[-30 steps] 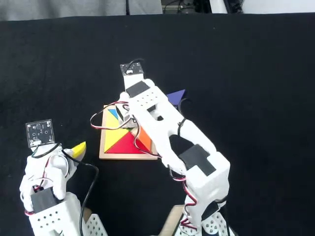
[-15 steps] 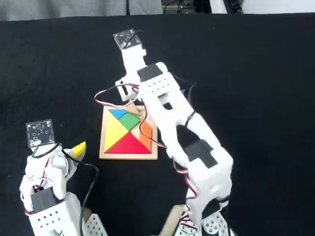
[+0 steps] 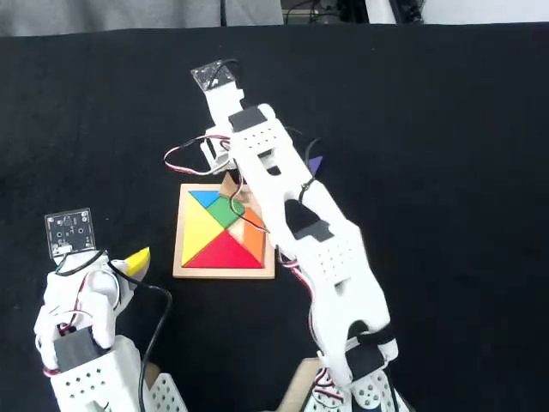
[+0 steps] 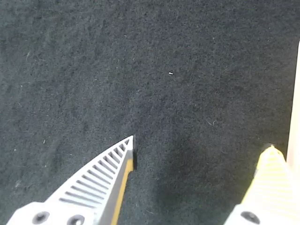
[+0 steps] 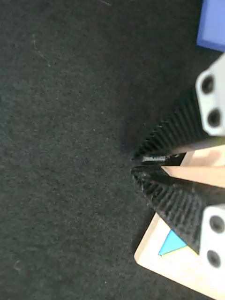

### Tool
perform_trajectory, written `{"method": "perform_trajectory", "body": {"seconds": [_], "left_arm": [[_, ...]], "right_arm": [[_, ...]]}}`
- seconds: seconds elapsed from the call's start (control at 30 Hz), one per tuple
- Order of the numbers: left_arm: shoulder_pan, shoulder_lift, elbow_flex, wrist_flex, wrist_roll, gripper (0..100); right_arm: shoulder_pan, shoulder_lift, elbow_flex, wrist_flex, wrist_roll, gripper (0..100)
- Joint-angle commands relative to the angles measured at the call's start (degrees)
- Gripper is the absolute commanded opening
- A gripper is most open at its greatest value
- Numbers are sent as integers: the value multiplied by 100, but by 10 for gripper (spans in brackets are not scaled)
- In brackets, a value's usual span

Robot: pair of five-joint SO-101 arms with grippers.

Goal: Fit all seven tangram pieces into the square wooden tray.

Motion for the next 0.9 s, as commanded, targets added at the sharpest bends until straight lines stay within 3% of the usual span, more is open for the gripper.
{"method": "perform_trajectory", "body": {"seconds": [0.0, 0.2, 0.87], "left_arm": [[57, -79, 92, 18, -26, 395], [57, -79, 92, 18, -26, 395], [48, -79, 92, 18, -26, 395]], "right_arm": [[26, 189, -1015, 580, 26, 11], [35, 479, -1464, 1442, 44, 11], [-431, 382, -1560, 2927, -229, 11]]}}
